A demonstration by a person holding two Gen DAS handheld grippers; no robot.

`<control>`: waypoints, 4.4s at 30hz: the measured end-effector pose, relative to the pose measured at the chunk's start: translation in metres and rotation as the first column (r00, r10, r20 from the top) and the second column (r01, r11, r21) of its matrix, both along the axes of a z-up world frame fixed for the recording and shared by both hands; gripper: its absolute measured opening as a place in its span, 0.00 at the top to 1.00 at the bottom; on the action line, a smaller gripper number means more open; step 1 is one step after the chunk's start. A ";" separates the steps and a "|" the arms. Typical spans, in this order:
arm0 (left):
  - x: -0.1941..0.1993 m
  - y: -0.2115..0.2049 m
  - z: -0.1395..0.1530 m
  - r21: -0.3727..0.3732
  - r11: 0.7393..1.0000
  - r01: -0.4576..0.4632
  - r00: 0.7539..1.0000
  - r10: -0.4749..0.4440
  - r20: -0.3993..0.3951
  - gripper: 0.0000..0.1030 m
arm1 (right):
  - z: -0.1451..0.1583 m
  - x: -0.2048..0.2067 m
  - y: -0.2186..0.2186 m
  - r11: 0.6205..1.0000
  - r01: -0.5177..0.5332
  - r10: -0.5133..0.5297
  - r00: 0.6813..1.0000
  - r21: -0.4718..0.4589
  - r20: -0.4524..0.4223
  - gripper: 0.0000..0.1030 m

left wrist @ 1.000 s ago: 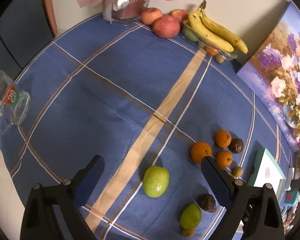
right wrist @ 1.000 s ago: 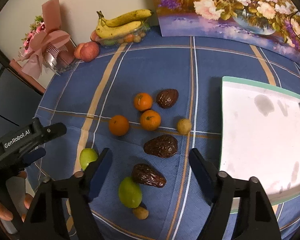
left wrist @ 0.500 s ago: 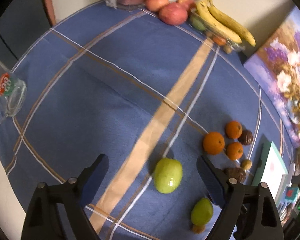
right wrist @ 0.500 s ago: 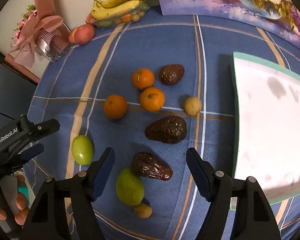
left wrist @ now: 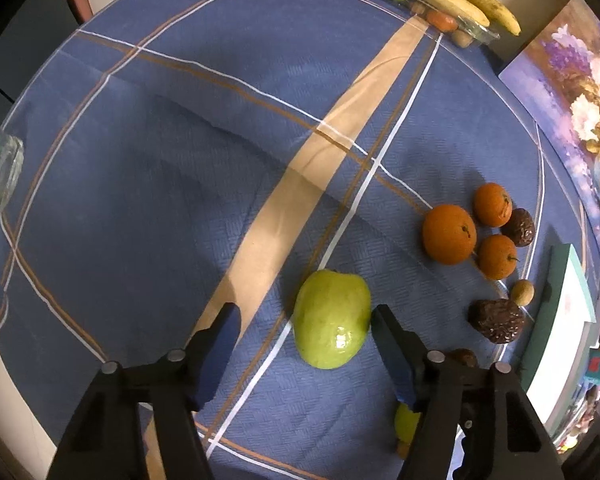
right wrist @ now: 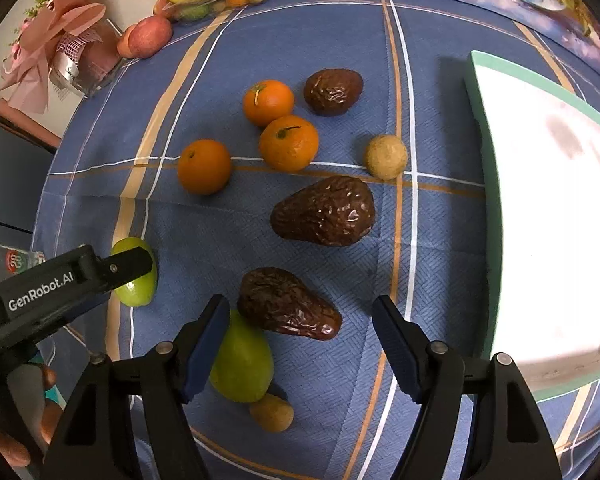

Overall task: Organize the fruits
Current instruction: 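Grasp the large green pear with the left gripper while the right gripper grasps the dark brown date, then carry the green pear with the left gripper while the right gripper carries the date over the white tray, then lower and release the date with the right gripper while the left gripper releases the pear in the tray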

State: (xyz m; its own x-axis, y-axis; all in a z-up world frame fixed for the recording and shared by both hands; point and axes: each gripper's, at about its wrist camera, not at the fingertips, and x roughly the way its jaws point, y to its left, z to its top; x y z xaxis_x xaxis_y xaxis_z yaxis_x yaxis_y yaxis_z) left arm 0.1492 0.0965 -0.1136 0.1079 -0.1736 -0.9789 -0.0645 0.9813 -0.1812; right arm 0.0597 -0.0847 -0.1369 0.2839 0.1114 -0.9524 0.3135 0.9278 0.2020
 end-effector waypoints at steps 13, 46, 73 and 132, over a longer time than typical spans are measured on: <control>-0.004 -0.007 -0.002 -0.014 1.000 0.025 1.000 -0.025 -0.006 0.60 | -0.001 -0.002 -0.004 0.999 0.011 -0.012 1.000 0.043 0.020 0.45; -0.038 -0.075 0.074 -0.066 0.985 0.158 0.971 -0.143 0.189 0.60 | 0.061 -0.053 -0.096 0.976 0.216 -0.219 0.959 0.036 0.182 0.45; -0.105 -0.235 0.070 -0.006 0.842 0.540 0.817 -0.522 0.244 0.60 | 0.073 -0.131 -0.227 0.840 0.532 -0.517 0.844 -0.103 0.144 0.45; -0.116 -0.275 0.051 -0.012 0.786 0.618 0.763 -0.595 0.251 0.58 | 0.046 -0.136 -0.246 0.834 0.531 -0.527 0.847 -0.152 0.069 0.42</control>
State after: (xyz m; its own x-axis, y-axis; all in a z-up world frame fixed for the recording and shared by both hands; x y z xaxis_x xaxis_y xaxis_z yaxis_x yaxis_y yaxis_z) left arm 0.0331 -0.1788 -0.0631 0.1614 -0.3618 -0.9182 0.5914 0.7803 -0.2035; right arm -0.0763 -0.3310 -0.0910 0.2781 -0.2140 -0.9364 0.7626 0.6419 0.0798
